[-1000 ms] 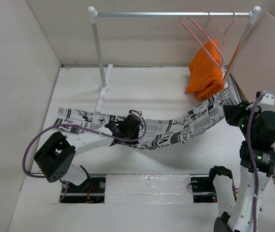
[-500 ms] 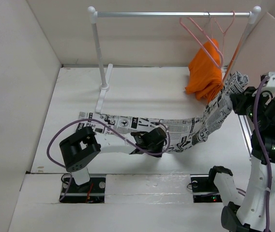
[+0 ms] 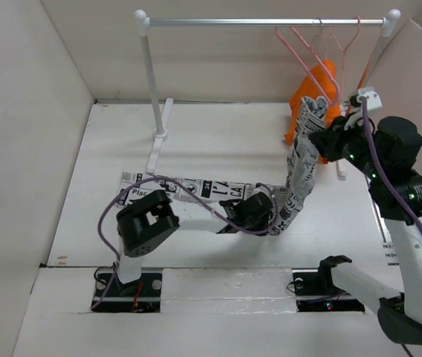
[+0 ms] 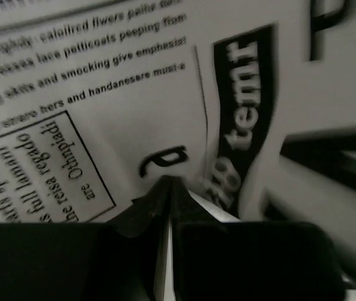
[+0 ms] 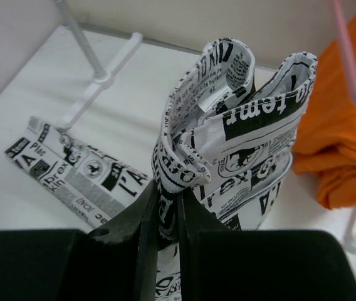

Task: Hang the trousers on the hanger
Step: Fold the trousers at the center of the board.

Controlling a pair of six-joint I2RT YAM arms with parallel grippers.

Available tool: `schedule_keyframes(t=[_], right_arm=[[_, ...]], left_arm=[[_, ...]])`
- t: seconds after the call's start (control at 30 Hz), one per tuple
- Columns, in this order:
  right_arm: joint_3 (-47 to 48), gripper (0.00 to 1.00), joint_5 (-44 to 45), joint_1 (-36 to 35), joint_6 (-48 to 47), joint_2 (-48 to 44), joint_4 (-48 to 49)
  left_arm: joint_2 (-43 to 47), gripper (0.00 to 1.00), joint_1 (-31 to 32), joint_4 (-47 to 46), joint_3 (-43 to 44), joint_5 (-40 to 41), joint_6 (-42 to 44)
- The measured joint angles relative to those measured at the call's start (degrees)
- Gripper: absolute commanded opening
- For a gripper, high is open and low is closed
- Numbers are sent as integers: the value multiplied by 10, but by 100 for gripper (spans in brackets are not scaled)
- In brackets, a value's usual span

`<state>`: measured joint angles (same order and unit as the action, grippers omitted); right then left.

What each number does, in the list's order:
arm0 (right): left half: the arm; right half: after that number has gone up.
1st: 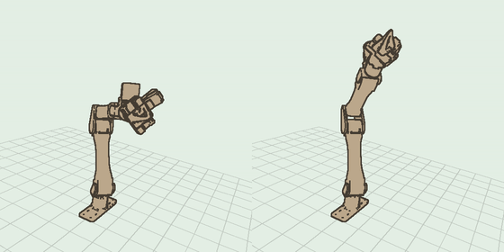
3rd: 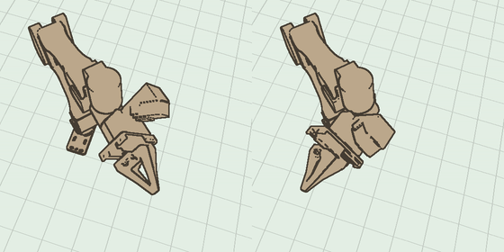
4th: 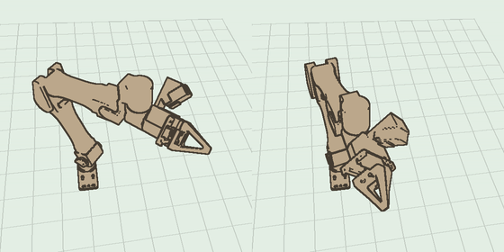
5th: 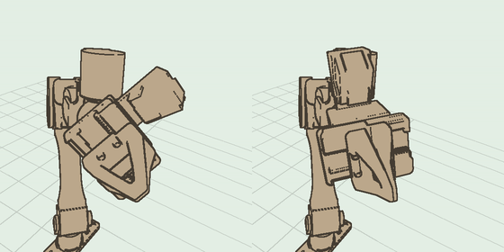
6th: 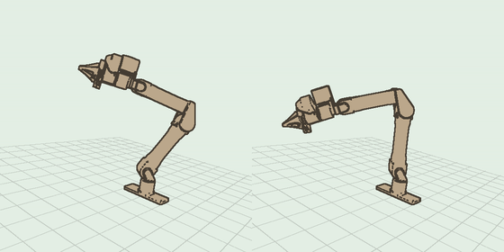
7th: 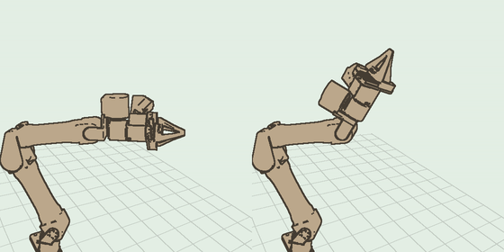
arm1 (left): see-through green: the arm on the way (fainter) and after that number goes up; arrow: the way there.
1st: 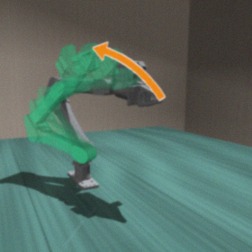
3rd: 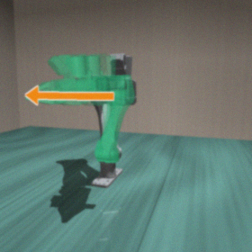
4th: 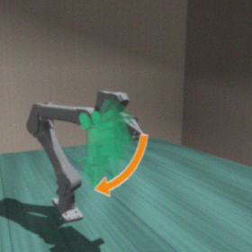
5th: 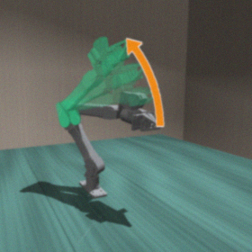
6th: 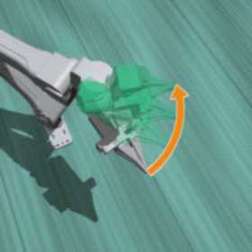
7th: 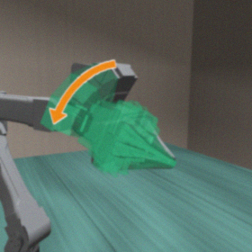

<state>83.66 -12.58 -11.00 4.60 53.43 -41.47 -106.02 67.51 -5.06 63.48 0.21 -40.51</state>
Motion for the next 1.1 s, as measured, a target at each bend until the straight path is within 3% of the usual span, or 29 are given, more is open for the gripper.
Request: schedule_keyframes(t=[0.1,0.27,0.4,0.47,0.63,0.73,0.83,0.87,0.9,0.93,1.0,1.1], right_arm=[[22,0,43,-88,3,42,17],[101,0,108,-212,-3,145,31],[151,0,118,-253,-9,223,66],[167,0,114,-266,-12,257,81],[228,0,96,-301,-16,366,113],[285,0,81,-335,-16,455,135],[350,0,66,-379,-12,563,168],[376,3,57,-396,-7,603,181],[395,33,45,-410,0,640,198],[427,49,28,-426,14,688,209],[480,72,-1,-453,31,770,231],[475,74,-42,-483,43,832,239]], left_arm=[[-33,0,6,-16,6,-10,-10],[12,0,13,14,-35,2,-11],[169,1,8,98,-88,73,-20],[271,6,-5,144,-95,141,-37],[530,14,-108,249,-78,325,-79],[612,16,-174,295,-34,415,-70],[637,16,-185,334,48,493,-57],[637,17,-186,342,73,515,-55],[636,17,-186,349,90,534,-53],[636,20,-186,354,100,550,-50],[638,25,-186,362,104,577,-43],[638,42,-186,374,102,602,-33]])
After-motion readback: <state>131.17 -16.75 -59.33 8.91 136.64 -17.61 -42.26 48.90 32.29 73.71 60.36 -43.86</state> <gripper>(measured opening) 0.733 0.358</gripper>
